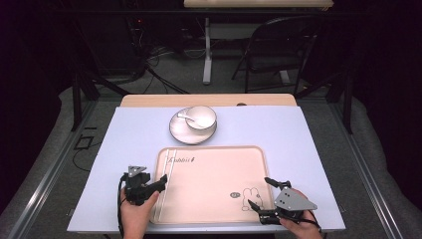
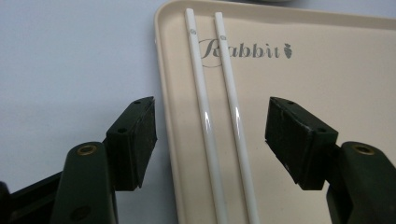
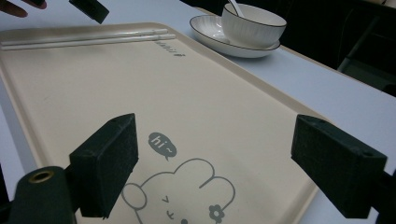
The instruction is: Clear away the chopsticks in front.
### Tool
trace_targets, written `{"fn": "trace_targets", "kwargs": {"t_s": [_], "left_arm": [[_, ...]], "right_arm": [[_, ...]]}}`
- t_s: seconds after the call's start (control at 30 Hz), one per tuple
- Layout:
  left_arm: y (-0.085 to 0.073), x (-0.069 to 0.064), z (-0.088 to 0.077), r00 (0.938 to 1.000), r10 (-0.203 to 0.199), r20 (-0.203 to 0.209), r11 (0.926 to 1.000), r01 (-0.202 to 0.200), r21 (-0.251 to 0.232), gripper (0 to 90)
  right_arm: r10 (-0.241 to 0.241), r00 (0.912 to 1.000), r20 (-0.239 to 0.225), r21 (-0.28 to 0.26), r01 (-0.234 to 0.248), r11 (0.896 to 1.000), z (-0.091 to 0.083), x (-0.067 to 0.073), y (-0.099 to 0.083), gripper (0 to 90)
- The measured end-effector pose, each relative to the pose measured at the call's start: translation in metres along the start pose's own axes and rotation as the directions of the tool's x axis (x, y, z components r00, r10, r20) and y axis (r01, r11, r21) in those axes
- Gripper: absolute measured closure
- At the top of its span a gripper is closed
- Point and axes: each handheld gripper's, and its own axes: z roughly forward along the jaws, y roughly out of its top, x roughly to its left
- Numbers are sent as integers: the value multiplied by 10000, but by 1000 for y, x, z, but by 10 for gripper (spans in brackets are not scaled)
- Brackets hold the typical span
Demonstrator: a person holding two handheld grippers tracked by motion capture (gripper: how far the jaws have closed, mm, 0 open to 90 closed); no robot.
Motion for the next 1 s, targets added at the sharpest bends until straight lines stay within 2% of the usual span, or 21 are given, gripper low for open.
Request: {"fn": "trace_targets", "kwargs": {"t_s": [0.4, 0.77, 0.83, 0.9, 1.0], "left_arm": [[20, -1, -5, 9995, 312, -53, 9993, -313, -211, 339], [61, -8, -3, 9961, 871, 134, 9942, -861, -648, 339], [68, -7, 1, 9957, 911, 184, 9940, -898, -619, 339], [75, -6, 4, 9966, 736, 375, 9960, -715, -543, 339], [86, -4, 9, 9959, 793, 438, 9959, -773, -470, 339]], "right_arm": [[18, 10000, 16, -16, -18, 10000, 0, 0, 0, 142], [21, 10000, 28, -1, -21, 10000, 0, -1, 0, 142], [-9, 10000, 15, -9, 9, 10000, 0, -1, 0, 142], [-13, 10000, 20, -11, 13, 10000, 0, -1, 0, 142], [9, 10000, 30, 24, -9, 10000, 0, 0, 0, 142]]}}
